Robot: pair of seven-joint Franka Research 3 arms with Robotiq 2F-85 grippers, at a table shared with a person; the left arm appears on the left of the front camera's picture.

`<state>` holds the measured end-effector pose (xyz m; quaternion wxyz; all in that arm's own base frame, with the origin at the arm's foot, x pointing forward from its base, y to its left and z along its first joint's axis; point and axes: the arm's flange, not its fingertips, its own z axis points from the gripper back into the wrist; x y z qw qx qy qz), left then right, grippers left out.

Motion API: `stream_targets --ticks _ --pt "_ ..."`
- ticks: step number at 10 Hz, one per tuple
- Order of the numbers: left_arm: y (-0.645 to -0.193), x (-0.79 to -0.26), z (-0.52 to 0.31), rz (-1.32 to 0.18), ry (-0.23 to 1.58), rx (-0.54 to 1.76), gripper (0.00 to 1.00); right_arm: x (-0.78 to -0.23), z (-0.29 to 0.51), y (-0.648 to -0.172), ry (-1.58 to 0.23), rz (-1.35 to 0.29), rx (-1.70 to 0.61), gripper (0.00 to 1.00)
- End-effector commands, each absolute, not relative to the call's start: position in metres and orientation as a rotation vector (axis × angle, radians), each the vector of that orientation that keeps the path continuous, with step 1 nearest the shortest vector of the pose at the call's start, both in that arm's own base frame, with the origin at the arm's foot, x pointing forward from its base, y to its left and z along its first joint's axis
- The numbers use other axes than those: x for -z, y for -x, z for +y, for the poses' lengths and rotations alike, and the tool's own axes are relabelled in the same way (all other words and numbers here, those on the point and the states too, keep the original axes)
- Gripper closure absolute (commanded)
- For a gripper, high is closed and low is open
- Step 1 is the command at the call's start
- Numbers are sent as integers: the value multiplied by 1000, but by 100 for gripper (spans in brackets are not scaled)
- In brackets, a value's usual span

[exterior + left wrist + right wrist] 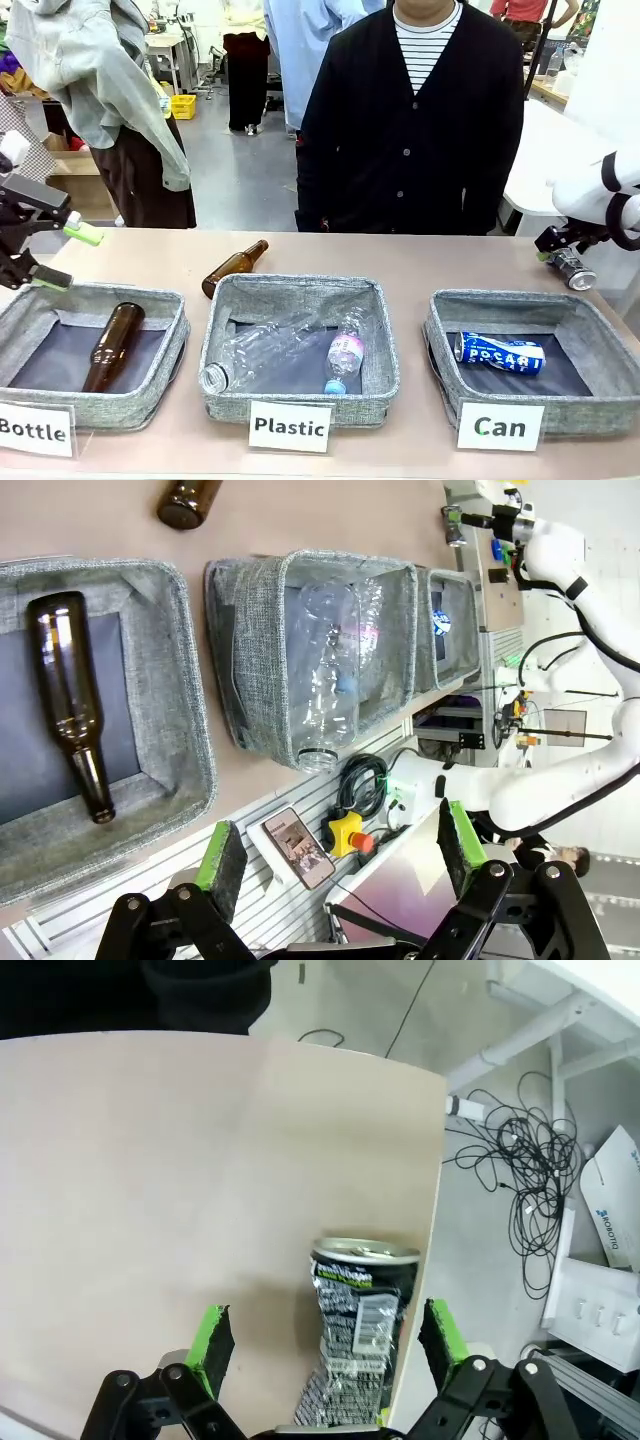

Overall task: Sort the can waste into the basket.
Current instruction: Pick up the can waste from the table and place it in the right Fabric basket.

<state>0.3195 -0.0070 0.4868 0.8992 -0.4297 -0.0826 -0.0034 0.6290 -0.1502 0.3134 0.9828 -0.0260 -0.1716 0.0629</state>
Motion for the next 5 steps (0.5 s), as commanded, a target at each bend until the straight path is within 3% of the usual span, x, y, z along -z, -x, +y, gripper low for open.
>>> stream_targets --ticks 1,3,5 --pt "-316 -487 -6 -161 887 4 0 -307 -161 -641 13 -349 -118 0" --pt "-316 -487 -6 -161 887 4 0 -301 -161 -644 2 -322 -116 0" --pt "-316 -487 -6 -161 887 4 0 -300 -162 -642 -12 -290 -108 59"
